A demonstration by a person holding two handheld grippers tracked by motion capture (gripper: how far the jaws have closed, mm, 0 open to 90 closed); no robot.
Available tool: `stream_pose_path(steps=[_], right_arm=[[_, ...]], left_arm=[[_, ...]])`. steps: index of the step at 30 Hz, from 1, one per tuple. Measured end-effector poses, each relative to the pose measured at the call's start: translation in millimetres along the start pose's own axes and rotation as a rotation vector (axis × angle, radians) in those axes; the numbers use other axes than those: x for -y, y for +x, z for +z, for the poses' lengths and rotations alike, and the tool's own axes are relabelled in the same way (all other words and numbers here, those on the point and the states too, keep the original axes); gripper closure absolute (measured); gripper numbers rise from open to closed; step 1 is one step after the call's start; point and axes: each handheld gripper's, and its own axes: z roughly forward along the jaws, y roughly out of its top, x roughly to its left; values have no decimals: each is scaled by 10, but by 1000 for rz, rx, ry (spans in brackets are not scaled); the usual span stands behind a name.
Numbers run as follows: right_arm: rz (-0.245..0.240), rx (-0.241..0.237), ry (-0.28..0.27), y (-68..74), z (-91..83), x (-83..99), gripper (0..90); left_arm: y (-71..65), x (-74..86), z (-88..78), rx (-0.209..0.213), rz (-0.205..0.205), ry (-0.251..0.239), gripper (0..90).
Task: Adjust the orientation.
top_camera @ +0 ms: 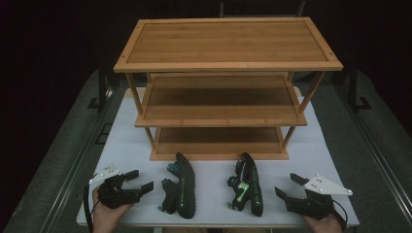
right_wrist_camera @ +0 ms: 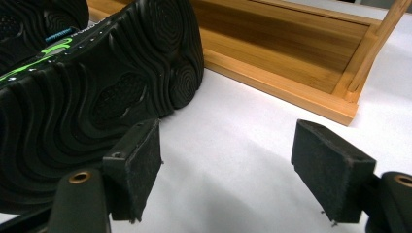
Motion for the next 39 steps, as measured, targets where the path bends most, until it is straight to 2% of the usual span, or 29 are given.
stream_pose_path(steps=[17,29,31,32,39], right_arm=[[-31,8,-10,69,-22,-39,259],[-34,9,-16,58,-30,-35,258],[-38,8,-19,65,-29,-40,259],[-39,7,-19,70,-27,-42,259],[-41,1,-14,76,-13,-40,259]], left_arm=[[-29,27,-19,27,15,13,111],[-126,29,97,57,60,69,112],[-135,30,103,58,68,77,115],[-147,32,114,52,85,92,117],[-191,30,178,56,103,131,160]])
